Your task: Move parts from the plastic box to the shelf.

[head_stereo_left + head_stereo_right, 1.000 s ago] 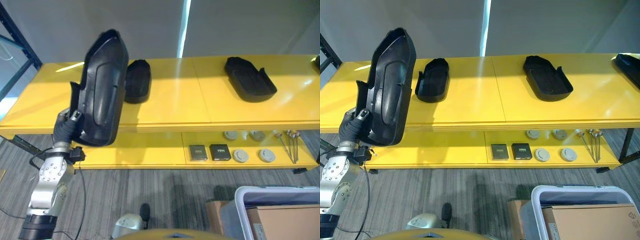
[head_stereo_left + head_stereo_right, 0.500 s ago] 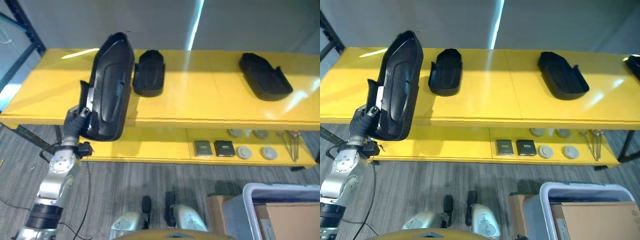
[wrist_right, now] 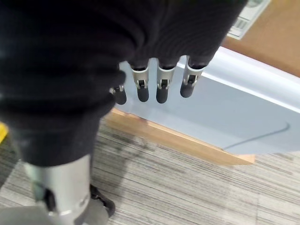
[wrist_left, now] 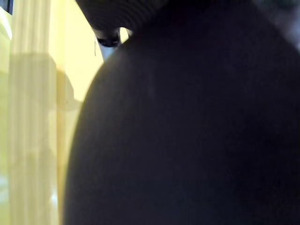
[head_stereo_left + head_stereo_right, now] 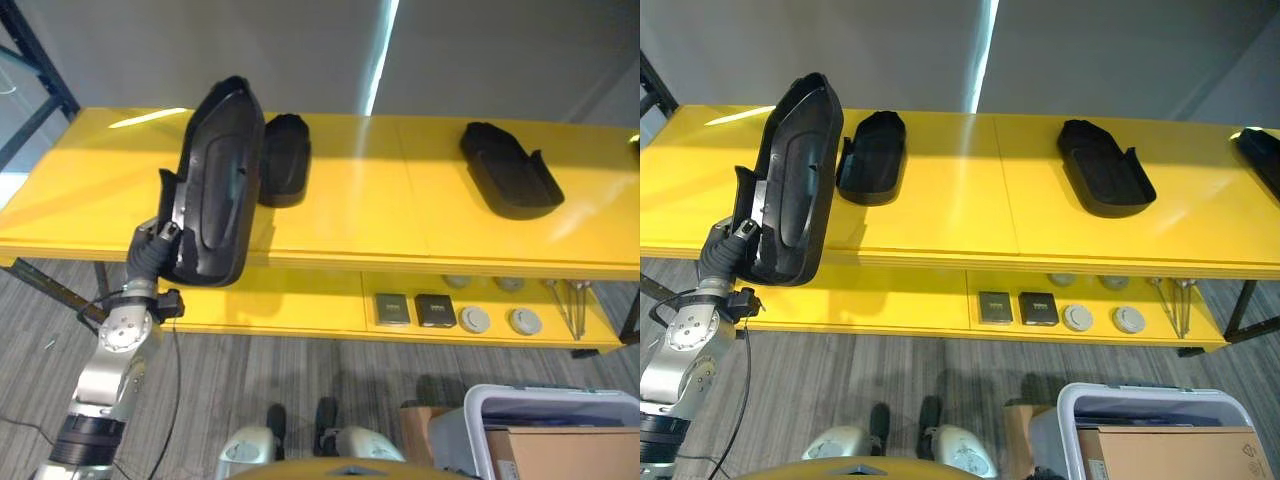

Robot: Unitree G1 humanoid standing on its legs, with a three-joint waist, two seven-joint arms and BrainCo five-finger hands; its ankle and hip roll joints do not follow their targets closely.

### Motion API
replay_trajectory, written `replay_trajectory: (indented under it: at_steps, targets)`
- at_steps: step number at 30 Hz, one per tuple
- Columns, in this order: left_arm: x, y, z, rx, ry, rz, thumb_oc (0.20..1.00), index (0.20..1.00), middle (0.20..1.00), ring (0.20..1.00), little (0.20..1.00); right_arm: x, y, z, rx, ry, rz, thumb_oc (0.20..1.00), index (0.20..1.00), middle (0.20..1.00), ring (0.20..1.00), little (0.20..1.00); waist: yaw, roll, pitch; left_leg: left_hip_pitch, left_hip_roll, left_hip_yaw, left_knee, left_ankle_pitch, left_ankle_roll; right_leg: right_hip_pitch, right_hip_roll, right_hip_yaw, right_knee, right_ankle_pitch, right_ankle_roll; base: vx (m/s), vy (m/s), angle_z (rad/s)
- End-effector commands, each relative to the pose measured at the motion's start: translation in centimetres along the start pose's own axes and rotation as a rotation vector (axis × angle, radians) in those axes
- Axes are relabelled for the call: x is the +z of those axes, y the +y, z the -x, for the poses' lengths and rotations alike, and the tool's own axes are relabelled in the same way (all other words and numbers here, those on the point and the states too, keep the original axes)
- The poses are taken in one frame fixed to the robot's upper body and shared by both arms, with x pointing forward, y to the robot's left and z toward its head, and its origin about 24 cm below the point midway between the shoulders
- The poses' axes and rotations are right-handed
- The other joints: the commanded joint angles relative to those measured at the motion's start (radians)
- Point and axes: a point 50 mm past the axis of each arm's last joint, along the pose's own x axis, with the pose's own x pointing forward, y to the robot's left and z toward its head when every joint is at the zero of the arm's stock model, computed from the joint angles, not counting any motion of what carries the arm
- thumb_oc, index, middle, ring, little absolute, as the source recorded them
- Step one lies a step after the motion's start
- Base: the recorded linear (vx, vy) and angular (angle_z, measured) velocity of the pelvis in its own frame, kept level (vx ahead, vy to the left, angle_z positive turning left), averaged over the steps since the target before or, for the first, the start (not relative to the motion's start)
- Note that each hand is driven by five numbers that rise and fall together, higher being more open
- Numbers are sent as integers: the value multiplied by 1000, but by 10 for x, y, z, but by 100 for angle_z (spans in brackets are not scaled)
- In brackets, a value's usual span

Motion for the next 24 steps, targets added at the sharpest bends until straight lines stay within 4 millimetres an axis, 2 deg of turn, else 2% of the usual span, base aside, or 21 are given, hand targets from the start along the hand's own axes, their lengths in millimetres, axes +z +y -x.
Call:
replay_trajectory:
  at_steps: [1,2,3,4,5,8,9,10,12,15,16,18,20,22,23,24]
  targets:
    - [37,-5,-8,-10,-199,65,200,200,200,200,200,-8,-16,-2,-38,36,1,1000,1000,1000,1000,1000,-20,15,-9,-39,48,27,53,0,-31,102,-49,31,-117,-13,132,-1,121,39]
    - [38,-4,-8,-7,-205,68,200,200,200,200,200,-8,-16,-2,-37,32,11,1000,1000,1000,1000,1000,-22,20,-9,-28,65,22,26,16,-38,101,-50,32,-115,-16,131,37,210,22]
    - [39,-2,-7,-1,-216,75,200,200,200,200,200,-10,-17,-2,-41,26,27,1000,1000,1000,1000,1000,-31,33,-13,-9,121,18,-43,80,-66,101,-56,34,-112,-26,126,41,231,10]
    - [40,-1,-7,-1,-220,79,200,200,200,200,200,-10,-17,-2,-45,27,25,1000,1000,1000,1000,1000,-36,39,-13,-3,148,17,-69,117,-79,104,-58,34,-109,-32,123,50,306,4]
    - [40,-1,-7,-7,-223,86,200,200,200,200,200,-12,-19,-1,-53,32,11,1000,1000,1000,1000,1000,-46,48,-14,-4,203,18,-97,185,-99,106,-65,33,-98,-44,117,40,251,9]
    - [40,-1,-7,-19,-224,86,200,200,200,200,200,-14,-23,-1,-65,48,-26,1000,1000,1000,1000,1000,-64,61,-14,10,261,28,-130,231,-112,102,-87,30,-57,-68,112,48,300,12]
    - [39,-4,-9,-27,-226,88,200,200,200,200,200,-13,-28,-2,-74,59,-48,1000,1000,1000,1000,1000,-73,71,-13,21,278,29,-127,221,-110,85,-110,34,-16,-84,112,53,465,-8]
    - [39,-5,-10,-26,-227,92,200,200,200,200,200,-12,-30,-2,-79,60,-49,1000,1000,1000,1000,1000,-77,76,-13,29,276,32,-124,206,-107,72,-121,37,1,-88,113,24,581,-8]
    - [40,-10,-14,-21,-237,95,200,200,200,200,200,-11,-40,-3,-96,65,-36,1000,1000,1000,1000,1000,-86,96,-4,39,252,35,-86,141,-98,14,-176,57,88,-98,134,-10,675,-7]
    - [41,-12,-17,-22,-227,102,200,200,200,200,200,-14,-41,-3,-95,69,-33,1000,1000,1000,1000,1000,-85,101,9,37,214,21,-56,82,-86,5,-217,77,110,-82,165,26,469,-14]
    - [43,-12,-20,-24,-225,75,200,200,200,200,200,-16,-36,-2,-93,75,-45,1000,1000,1000,1000,1000,-82,96,23,33,179,12,-18,41,-71,16,-255,101,100,-56,198,55,476,-10]
    - [46,-10,-21,-26,-228,36,200,200,200,200,200,-18,-30,-2,-82,68,-46,1000,1000,1000,1000,1000,-74,82,34,31,136,11,5,1,-43,38,-303,112,70,-17,231,46,405,-5]
    - [47,-4,-19,-13,-216,13,200,200,200,200,200,-21,-26,-1,-83,61,-50,1000,1000,1000,1000,1000,-59,75,41,41,101,11,-3,-21,-20,44,-339,92,54,20,245,24,277,-1]
    - [45,5,-15,1,-205,-5,200,200,200,200,200,-19,-23,-1,-76,48,-50,1000,1000,1000,1000,1000,-47,70,42,58,87,24,-21,-28,-7,47,-344,66,55,24,247,23,205,-24]
    - [43,11,-12,22,-203,-23,200,200,200,200,200,-15,-22,-1,-76,29,-15,1000,1000,1000,1000,1000,-40,66,40,69,81,34,-40,-30,0,43,-331,52,58,17,248,15,124,-29]
    - [43,18,-10,47,-202,-36,200,200,200,200,200,-14,-19,0,-75,12,14,1000,1000,1000,1000,1000,-42,57,39,73,74,45,-53,-32,1,37,-288,44,43,7,246,8,43,-25]
